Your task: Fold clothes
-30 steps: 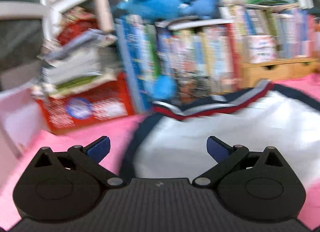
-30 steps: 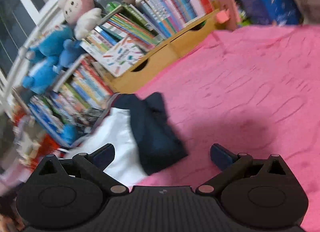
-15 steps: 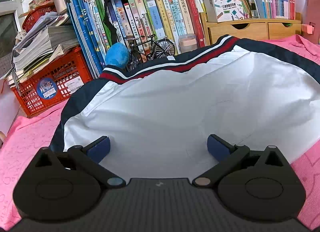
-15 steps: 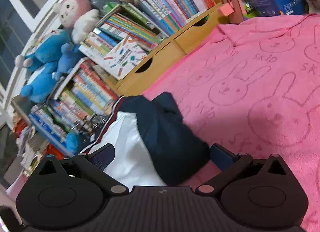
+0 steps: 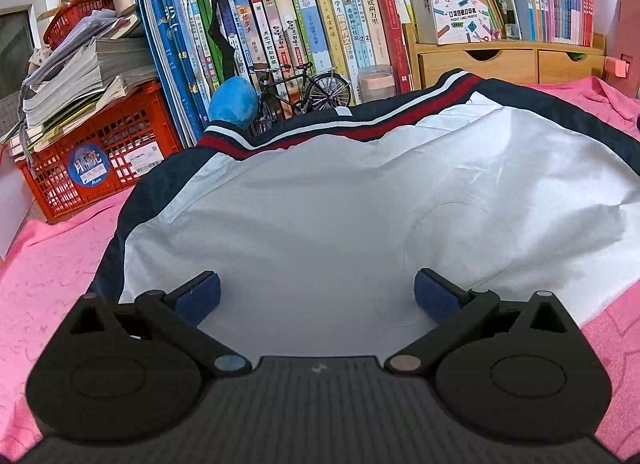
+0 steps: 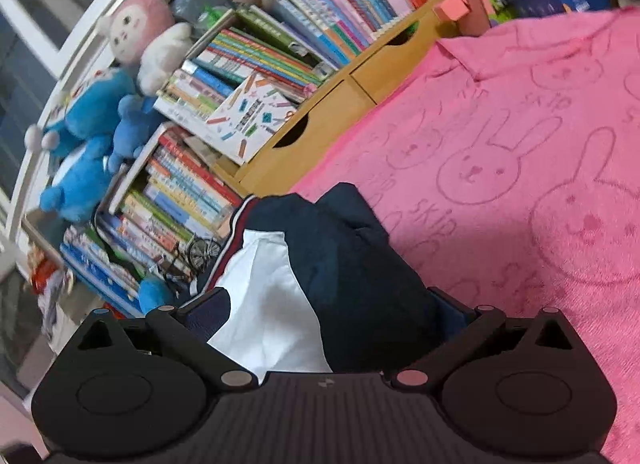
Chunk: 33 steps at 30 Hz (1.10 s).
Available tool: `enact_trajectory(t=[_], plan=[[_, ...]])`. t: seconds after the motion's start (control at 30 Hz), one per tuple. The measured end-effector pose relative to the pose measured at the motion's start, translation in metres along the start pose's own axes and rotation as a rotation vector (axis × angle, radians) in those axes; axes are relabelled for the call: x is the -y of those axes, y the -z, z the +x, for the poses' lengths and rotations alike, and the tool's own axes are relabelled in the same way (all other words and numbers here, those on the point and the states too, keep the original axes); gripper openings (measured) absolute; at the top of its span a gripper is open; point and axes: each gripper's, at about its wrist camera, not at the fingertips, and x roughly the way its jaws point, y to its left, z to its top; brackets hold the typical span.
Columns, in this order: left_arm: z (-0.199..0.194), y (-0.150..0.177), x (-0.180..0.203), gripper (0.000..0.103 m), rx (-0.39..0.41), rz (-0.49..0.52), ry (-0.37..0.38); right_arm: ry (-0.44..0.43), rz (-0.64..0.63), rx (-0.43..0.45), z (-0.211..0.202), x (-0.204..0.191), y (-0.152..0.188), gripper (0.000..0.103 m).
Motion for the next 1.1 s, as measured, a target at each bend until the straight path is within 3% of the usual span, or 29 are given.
enact_trajectory(t=[0.13,0.2,0.33,0.43,0.57,0.63,0.7,0.8,0.87,0.93,1.1], plan=[[0.001,0.000,-0.002,0.103,-0.004,-0.011,0.011,-0.147,0.179,0.010,-0.003,0.010,0.000,0.103],[0.001,0.000,-0.002,0.103,-0.005,-0.013,0.014,-0.102,0.194,0.037,-0.001,0.013,0.001,0.092],[0.001,0.000,-0.004,0.103,-0.009,-0.024,0.023,-0.082,0.143,-0.011,0.000,0.002,0.004,0.093],[0.002,0.000,-0.005,0.103,-0.012,-0.033,0.030,-0.065,0.114,0.012,-0.021,-0.004,0.015,0.094],[0.002,0.000,-0.006,0.103,-0.013,-0.038,0.035,0.079,0.068,0.027,-0.053,-0.012,0.032,0.097],[0.002,0.000,-0.006,0.103,-0.013,-0.039,0.036,0.047,0.016,0.021,-0.058,-0.020,0.039,0.097],[0.002,0.000,-0.006,0.103,-0.013,-0.040,0.036,0.008,-0.013,0.007,-0.049,-0.026,0.038,0.097],[0.002,0.000,-0.006,0.103,-0.014,-0.042,0.039,0.112,0.034,0.034,-0.017,-0.021,0.024,0.093],[0.003,0.000,-0.007,0.103,-0.016,-0.045,0.044,0.137,0.081,0.086,-0.002,-0.011,0.015,0.084],[0.003,0.000,-0.007,0.103,-0.016,-0.047,0.045,0.189,0.072,0.114,0.007,-0.009,0.011,0.060],[0.003,0.000,-0.008,0.103,-0.018,-0.059,0.056,0.171,0.061,0.089,0.009,-0.005,0.011,0.024]])
